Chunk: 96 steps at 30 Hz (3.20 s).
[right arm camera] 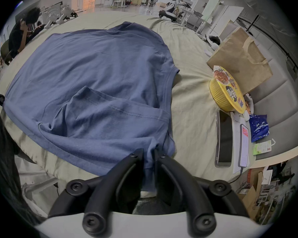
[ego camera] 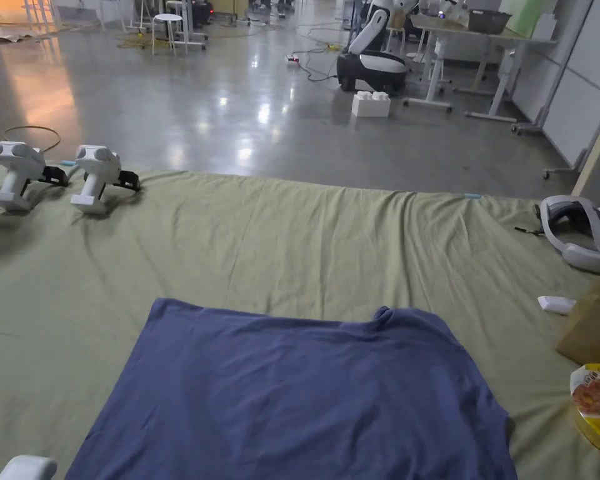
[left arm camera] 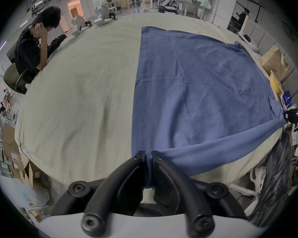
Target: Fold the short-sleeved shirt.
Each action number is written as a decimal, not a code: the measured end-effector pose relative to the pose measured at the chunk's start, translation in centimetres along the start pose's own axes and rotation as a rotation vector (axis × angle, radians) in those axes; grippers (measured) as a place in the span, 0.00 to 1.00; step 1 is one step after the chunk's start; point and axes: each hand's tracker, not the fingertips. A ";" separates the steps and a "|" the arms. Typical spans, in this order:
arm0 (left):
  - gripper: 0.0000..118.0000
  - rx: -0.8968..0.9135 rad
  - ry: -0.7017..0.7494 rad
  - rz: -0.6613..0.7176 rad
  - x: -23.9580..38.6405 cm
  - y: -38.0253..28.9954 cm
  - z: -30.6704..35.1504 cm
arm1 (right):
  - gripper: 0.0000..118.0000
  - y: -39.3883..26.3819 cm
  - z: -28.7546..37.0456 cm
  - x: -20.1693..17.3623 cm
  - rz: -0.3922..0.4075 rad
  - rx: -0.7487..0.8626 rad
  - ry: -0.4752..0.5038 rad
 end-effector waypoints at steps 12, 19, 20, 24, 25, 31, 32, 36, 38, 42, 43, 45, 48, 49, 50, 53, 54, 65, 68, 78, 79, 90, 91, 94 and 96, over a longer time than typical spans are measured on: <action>0.56 0.487 -0.007 0.099 2.9 5.3 7.2 | 0.62 6.5 7.1 -0.6 -0.225 0.571 0.000; 0.55 0.785 0.035 0.112 7.1 7.8 10.1 | 0.59 9.1 9.5 -4.0 -0.298 0.901 -0.050; 0.54 0.815 0.038 0.118 7.7 7.9 10.5 | 0.54 9.3 10.0 -4.4 -0.294 0.940 -0.048; 0.14 0.902 0.085 0.071 9.5 8.6 11.8 | 0.14 10.5 11.0 -5.2 -0.309 0.978 -0.070; 0.14 0.918 0.095 0.068 9.9 8.6 12.0 | 0.10 10.6 11.0 -5.1 -0.322 0.987 -0.051; 0.02 1.020 0.121 0.043 10.7 8.1 13.1 | 0.09 10.7 11.2 -5.1 -0.344 1.011 -0.056; 0.02 1.013 0.123 0.043 10.6 8.3 13.1 | 0.09 10.7 11.2 -5.1 -0.344 1.009 -0.065; 0.02 0.947 0.114 0.029 9.6 8.1 12.5 | 0.08 10.6 11.1 -5.0 -0.343 1.003 -0.062; 0.02 0.869 0.078 0.029 8.6 7.8 12.0 | 0.08 10.4 11.0 -4.8 -0.327 0.993 -0.058; 0.02 0.650 0.033 0.025 5.8 6.9 10.9 | 0.08 10.1 10.7 -4.8 -0.288 0.957 -0.058; 0.02 0.611 0.041 0.031 5.2 6.5 10.6 | 0.08 10.1 10.5 -4.8 -0.283 0.945 -0.060; 0.02 0.525 0.029 0.043 3.5 5.5 9.8 | 0.08 10.0 10.0 -4.8 -0.273 0.924 -0.060; 0.02 0.411 -0.003 0.094 1.2 3.6 8.5 | 0.08 9.7 9.2 -4.9 -0.267 0.890 -0.051; 0.02 0.386 -0.003 0.118 0.6 3.0 8.1 | 0.08 9.7 9.0 -4.9 -0.263 0.879 -0.048; 0.02 0.351 -0.003 0.137 -0.1 2.2 7.6 | 0.08 9.5 8.7 -5.0 -0.260 0.863 -0.046; 0.03 0.252 0.003 0.161 -1.4 0.7 5.7 | 0.08 9.3 7.9 -5.1 -0.260 0.831 -0.036; 0.03 0.216 -0.001 0.170 -1.8 0.3 5.0 | 0.08 9.1 7.8 -5.1 -0.261 0.821 -0.030; 0.57 -0.057 0.000 0.199 -2.9 -0.7 -1.9 | 0.08 8.3 6.1 -4.9 -0.262 0.733 -0.014; 0.57 -0.032 0.001 0.208 -2.2 -0.6 -1.8 | 0.08 7.9 5.5 -4.8 -0.261 0.696 -0.014; 0.08 -0.018 0.006 0.110 -0.1 0.0 -0.5 | 0.09 6.0 4.2 -2.0 -0.197 0.462 0.049; 0.08 -0.017 0.017 0.088 0.1 -0.1 -0.6 | 0.11 5.7 4.0 -1.6 -0.195 0.432 0.051; 0.08 0.001 0.005 0.122 -0.5 -0.4 -0.6 | 0.59 -0.6 0.9 1.3 -0.214 0.053 0.067; 0.08 0.002 0.005 0.122 -0.5 -0.4 -0.7 | 0.60 -1.0 0.5 1.2 -0.211 0.038 0.069; 0.08 0.008 0.004 0.118 -0.5 -0.5 -0.6 | 0.60 -2.1 -1.1 0.9 -0.227 -0.037 0.075; 0.08 0.009 0.001 0.124 -0.7 -0.4 -0.6 | 0.60 -2.5 -2.5 0.8 -0.238 -0.078 0.090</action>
